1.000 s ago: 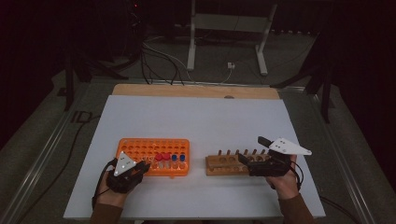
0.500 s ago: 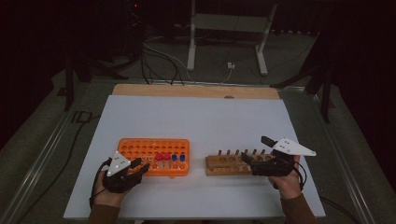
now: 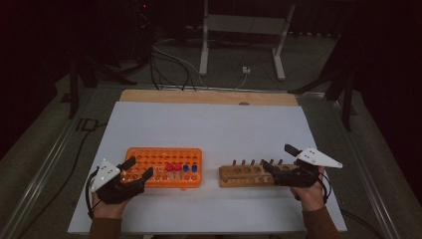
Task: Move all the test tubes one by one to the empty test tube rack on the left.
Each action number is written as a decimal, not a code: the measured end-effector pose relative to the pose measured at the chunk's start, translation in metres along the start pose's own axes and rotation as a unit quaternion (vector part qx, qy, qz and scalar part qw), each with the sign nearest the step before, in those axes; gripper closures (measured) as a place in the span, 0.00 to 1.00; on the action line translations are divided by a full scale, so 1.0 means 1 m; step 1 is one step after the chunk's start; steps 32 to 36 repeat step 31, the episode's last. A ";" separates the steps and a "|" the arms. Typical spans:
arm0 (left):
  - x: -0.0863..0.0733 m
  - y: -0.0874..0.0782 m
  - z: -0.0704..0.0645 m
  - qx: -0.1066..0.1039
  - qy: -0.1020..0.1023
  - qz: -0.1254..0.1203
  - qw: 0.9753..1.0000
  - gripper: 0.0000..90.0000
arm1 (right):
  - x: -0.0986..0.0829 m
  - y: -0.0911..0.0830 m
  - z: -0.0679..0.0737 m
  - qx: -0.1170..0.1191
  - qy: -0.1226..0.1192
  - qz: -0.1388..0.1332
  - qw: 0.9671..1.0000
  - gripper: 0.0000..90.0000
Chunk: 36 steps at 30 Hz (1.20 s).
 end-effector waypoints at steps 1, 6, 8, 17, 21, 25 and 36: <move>0.002 0.000 0.002 0.006 -0.003 -0.005 1.000 0.25 | -0.001 0.000 0.000 -0.002 -0.003 0.000 1.000 0.00; 0.011 -0.001 0.012 0.030 -0.020 -0.028 0.999 0.18 | -0.002 -0.001 -0.003 -0.006 -0.004 -0.004 1.000 0.00; 0.013 -0.001 0.014 0.039 -0.025 -0.034 0.998 0.13 | -0.003 -0.002 -0.005 -0.009 -0.004 -0.005 1.000 0.00; 0.016 -0.001 0.020 0.054 -0.037 -0.042 0.997 0.01 | -0.007 -0.009 -0.019 -0.029 0.001 -0.010 1.000 0.00; 0.015 0.002 0.019 0.054 -0.029 -0.037 0.997 0.01 | -0.010 -0.011 -0.026 -0.039 0.006 -0.012 0.999 0.00; 0.013 0.004 0.020 0.058 -0.026 -0.032 0.997 0.01 | -0.014 -0.011 -0.030 -0.044 0.010 -0.012 0.999 0.00; 0.011 0.004 0.023 0.062 -0.029 -0.030 0.997 0.01 | -0.017 -0.010 -0.032 -0.048 0.013 -0.010 0.999 0.00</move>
Point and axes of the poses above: each handheld gripper's, and its own axes: y roughly forward along the jaws, x roughly out of its top, z roughly to its left, the point moved 9 cm from there along y, roughly forward along the jaws, and after that the axes turned 6 degrees about -z, right-handed, at the moved point
